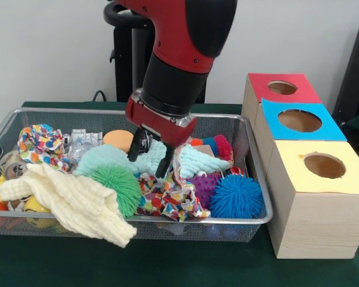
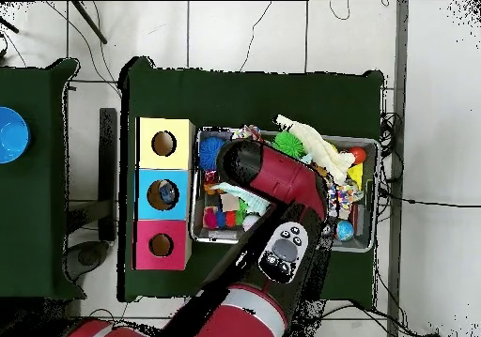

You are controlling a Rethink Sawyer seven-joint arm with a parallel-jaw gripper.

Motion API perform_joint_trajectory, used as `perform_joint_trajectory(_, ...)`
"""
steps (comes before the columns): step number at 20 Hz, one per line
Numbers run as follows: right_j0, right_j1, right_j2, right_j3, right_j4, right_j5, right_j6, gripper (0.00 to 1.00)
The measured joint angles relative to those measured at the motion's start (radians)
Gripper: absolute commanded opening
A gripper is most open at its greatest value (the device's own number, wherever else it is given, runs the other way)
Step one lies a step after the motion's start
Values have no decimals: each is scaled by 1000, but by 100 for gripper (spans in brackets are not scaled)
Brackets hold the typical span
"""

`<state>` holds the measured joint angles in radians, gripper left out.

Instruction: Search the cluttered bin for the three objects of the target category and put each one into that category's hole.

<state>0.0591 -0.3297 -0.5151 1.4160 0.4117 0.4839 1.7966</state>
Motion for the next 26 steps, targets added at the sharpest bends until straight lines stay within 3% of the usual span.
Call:
perform_joint_trajectory(7,-40,-86,0,36,-1,4,0,100)
perform_joint_trajectory(17,-170,-187,4,95,-52,4,0,100)
perform_joint_trajectory(26,-242,-197,42,146,-124,-9,0,100)
